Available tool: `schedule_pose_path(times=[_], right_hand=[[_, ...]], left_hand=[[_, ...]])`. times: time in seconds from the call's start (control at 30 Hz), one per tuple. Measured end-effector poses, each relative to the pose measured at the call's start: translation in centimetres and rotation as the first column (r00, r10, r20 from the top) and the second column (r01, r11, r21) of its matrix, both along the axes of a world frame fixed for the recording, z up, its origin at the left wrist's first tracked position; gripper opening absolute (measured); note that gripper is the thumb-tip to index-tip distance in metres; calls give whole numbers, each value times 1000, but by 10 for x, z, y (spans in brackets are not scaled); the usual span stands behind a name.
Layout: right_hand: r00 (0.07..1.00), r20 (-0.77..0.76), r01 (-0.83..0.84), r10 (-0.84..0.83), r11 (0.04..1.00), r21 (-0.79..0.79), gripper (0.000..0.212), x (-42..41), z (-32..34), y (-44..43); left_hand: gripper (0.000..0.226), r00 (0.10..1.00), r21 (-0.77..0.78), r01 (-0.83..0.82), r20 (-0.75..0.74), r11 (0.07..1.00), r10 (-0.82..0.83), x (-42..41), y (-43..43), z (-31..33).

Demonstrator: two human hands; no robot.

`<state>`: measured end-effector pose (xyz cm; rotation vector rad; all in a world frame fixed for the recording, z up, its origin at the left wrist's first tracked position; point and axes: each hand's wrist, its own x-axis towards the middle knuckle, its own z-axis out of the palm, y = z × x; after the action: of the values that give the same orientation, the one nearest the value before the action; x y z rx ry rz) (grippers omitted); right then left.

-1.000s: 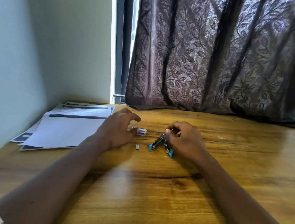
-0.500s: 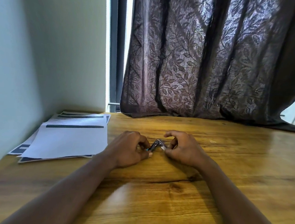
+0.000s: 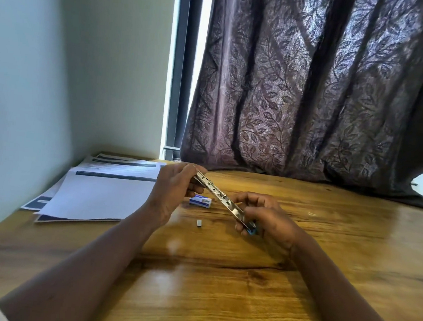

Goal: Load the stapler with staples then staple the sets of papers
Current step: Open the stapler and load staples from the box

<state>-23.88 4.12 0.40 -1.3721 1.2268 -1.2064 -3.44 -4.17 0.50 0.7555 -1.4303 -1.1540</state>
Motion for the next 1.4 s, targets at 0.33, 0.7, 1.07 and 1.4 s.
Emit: schedule_pose_path(times=[0.33, 0.7, 1.07, 1.4], right_hand=[[964, 234, -156, 126, 981, 117, 42, 23, -6, 3], [981, 179, 45, -72, 988, 150, 41, 28, -6, 1], [980, 201, -11, -14, 992, 126, 38, 25, -7, 1], [965, 261, -32, -4, 990, 134, 23, 27, -4, 4]], left_hand=[[14, 995, -3, 22, 95, 1000, -22, -12, 4, -8], [12, 978, -124, 112, 191, 986, -87, -20, 12, -13], [13, 972, -85, 162, 188, 983, -144, -21, 11, -18], [19, 965, -14, 188, 190, 982, -182, -21, 12, -17]])
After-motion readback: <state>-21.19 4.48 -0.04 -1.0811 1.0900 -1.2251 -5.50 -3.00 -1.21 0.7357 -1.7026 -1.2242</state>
